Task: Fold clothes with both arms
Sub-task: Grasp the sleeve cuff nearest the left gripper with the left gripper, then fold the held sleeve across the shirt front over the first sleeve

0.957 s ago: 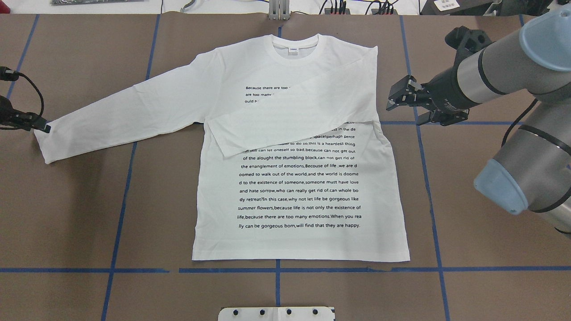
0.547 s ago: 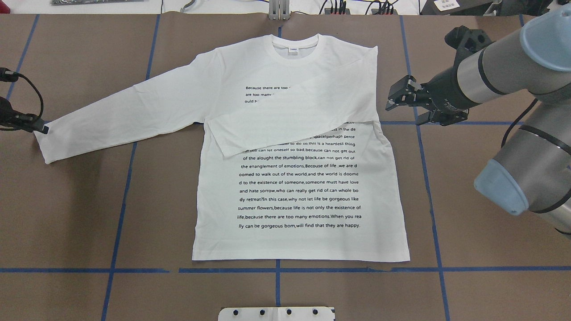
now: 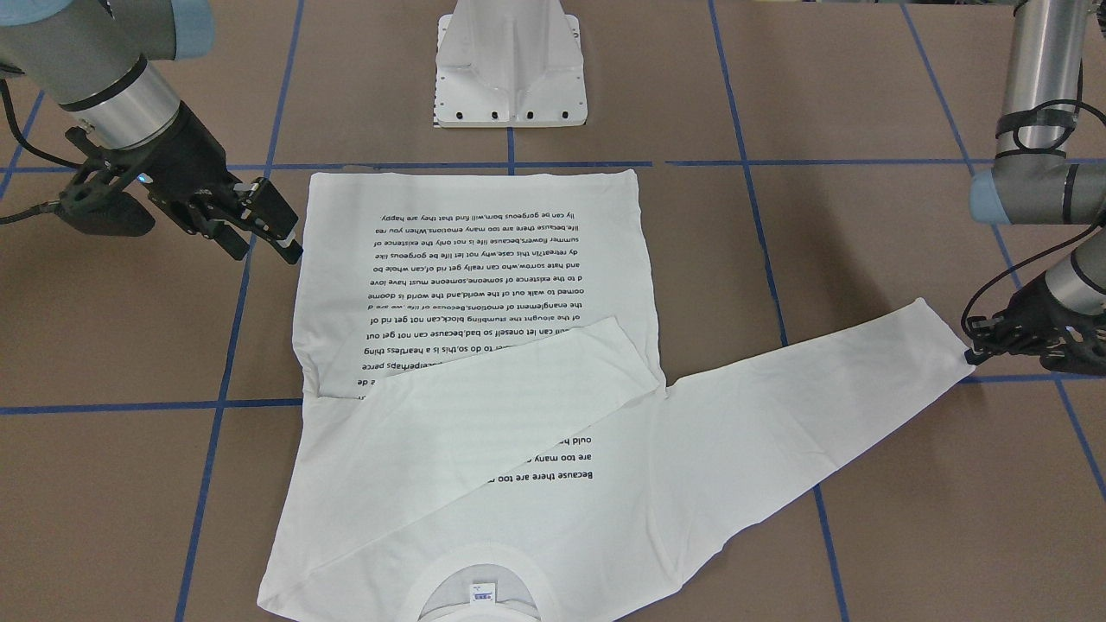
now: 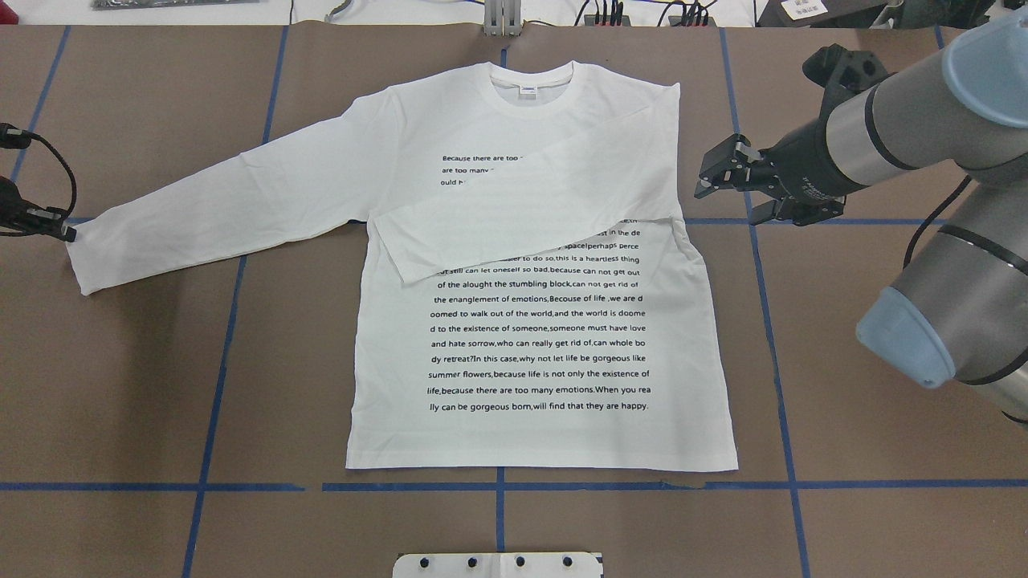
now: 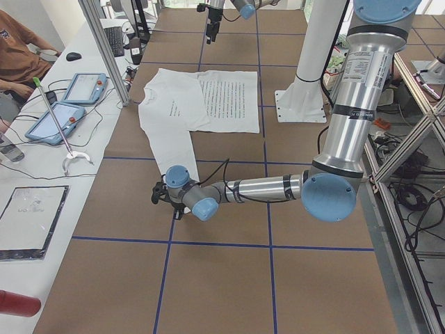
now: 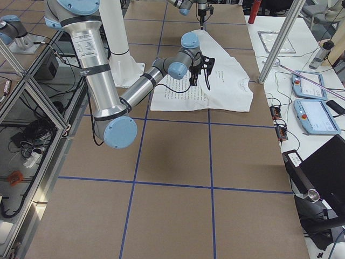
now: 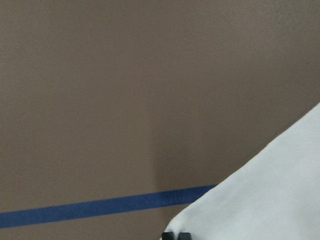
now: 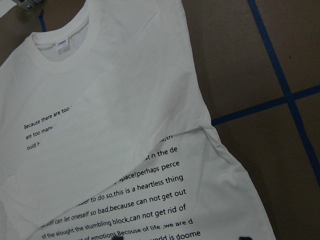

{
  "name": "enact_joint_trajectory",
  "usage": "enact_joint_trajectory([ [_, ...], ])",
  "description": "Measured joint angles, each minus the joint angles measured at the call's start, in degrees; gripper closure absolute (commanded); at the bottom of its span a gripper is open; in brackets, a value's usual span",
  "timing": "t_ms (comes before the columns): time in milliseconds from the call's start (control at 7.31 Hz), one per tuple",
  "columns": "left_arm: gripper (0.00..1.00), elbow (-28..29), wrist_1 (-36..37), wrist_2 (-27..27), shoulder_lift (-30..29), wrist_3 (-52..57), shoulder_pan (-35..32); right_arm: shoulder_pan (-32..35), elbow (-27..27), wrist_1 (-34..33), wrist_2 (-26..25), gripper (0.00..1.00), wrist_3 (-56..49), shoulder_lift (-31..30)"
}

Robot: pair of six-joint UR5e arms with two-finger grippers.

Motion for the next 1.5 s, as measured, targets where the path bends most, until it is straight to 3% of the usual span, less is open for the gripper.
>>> enact_joint_trajectory([
  [410,1.00,-6.56,0.63,-5.31,-1.13,-7.81,0.20,1.41,0.32,-0.05,1.52,0.15,-0.12,-0.87],
  [547,1.00,-10.61,0.67,-7.76,-2.24,-15.02,1.29,2.76,0.43,-0.03,2.62,0.00,-0.76,-1.78],
  [820,1.00,-16.17,0.72,-8.22,-10.06,-34.87,9.38,4.94,1.14,0.04,3.82,0.00,-5.43,-5.35],
  [1094,1.00,-15.31,0.72,-1.18,-22.98,-53.13,18.70,6.70,1.52,0.36,3.96,0.00,-11.21,-9.26],
  [1504,1.00,-7.76,2.99,15.56,-41.64,-65.17,28.72,10.36,1.60,0.69,3.97,0.00,-21.63,-15.17],
])
